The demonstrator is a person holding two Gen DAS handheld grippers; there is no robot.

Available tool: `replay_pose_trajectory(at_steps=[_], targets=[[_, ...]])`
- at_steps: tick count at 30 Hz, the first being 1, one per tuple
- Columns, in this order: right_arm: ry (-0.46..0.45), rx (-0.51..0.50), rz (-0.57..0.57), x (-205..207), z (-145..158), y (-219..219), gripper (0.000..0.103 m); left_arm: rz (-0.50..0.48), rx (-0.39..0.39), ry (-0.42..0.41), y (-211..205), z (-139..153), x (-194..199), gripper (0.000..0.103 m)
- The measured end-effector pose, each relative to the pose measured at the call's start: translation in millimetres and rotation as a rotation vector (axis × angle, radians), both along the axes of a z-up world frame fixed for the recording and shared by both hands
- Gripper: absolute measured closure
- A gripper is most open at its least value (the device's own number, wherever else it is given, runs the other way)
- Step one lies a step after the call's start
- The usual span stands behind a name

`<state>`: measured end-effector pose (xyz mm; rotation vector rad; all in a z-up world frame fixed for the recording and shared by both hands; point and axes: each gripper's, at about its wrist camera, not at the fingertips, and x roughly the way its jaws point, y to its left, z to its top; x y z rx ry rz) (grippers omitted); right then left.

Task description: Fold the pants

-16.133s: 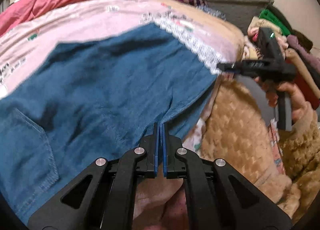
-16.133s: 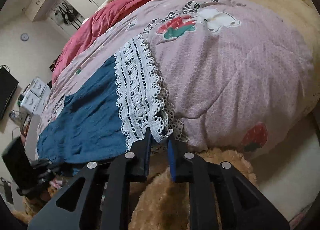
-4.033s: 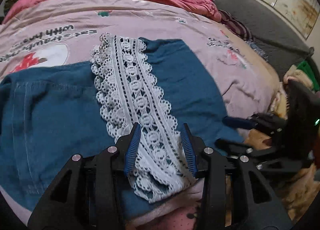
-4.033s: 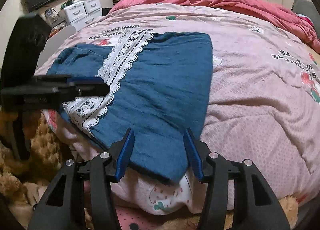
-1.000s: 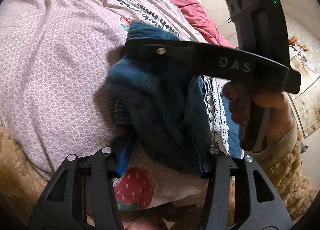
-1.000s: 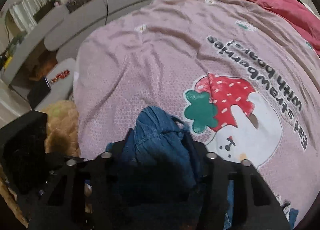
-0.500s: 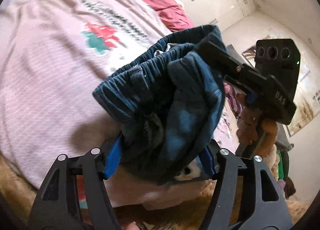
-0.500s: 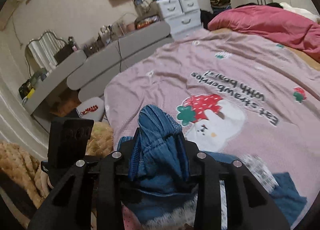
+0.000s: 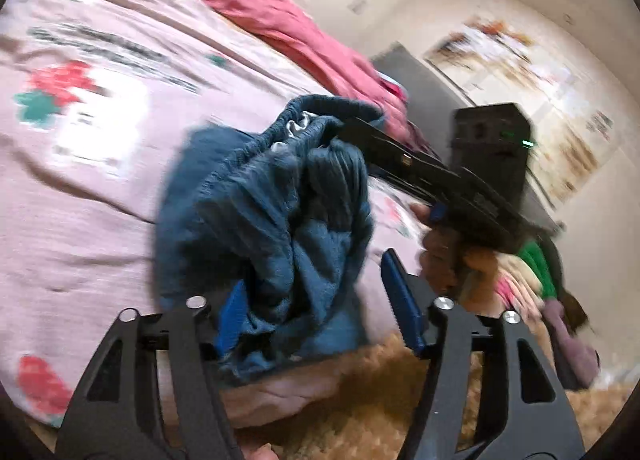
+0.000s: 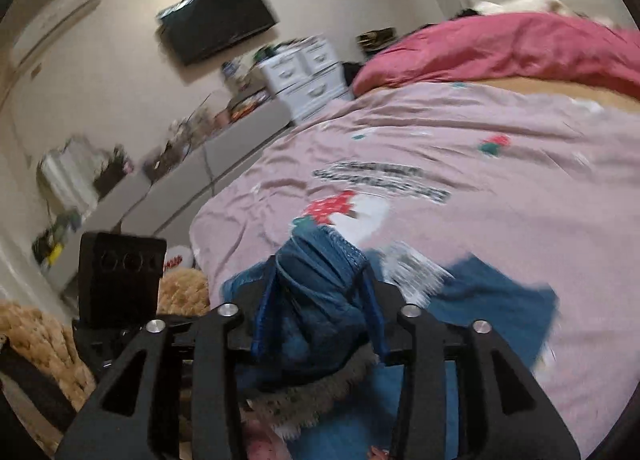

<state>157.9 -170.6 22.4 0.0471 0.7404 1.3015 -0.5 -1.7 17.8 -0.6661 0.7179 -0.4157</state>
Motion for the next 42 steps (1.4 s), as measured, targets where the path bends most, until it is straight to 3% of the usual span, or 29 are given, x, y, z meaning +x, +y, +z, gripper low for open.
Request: replay_pose_trajectory(at_steps=[4,7,12,15,18,23,32,36,38,42], targets=[[0.007,-0.051,-0.188,6,-17,-44,0.04,-0.091,-0.015,0.04,-17,-17,13,0.048],[-0.039,-0.128,-0.266,-1,-24,-52,0.039,-0.12,0.036,0.067,-32,-28,20,0.048],[-0.058,-0.189,-0.218,-13,-32,-26,0.036,-0.124,0.089,0.075,-39,-25,22,0.048],[-0.058,-0.38,-0.268,-5,-57,-15,0.036,-0.129,0.114,0.079,-44,-23,20,0.047],[0.068,-0.332,-0.284,8,-76,-30,0.033,-0.134,0.112,0.076,-42,-20,16,0.047],[0.042,-0.223,-0.271,-6,-60,-49,0.031,-0.111,0.036,0.026,-23,0,3,0.043],[-0.037,-0.237,-0.382,-30,-52,-81,0.021,0.072,0.308,0.057,9,22,7,0.037],[-0.106,-0.25,-0.39,-50,-46,-82,0.02,0.083,0.345,0.076,15,22,17,0.031],[-0.154,-0.258,-0.394,-60,-41,-80,0.011,0.087,0.358,0.08,18,24,25,0.029],[-0.219,-0.246,-0.365,-78,-31,-72,0.011,0.089,0.385,0.084,15,26,36,0.026]])
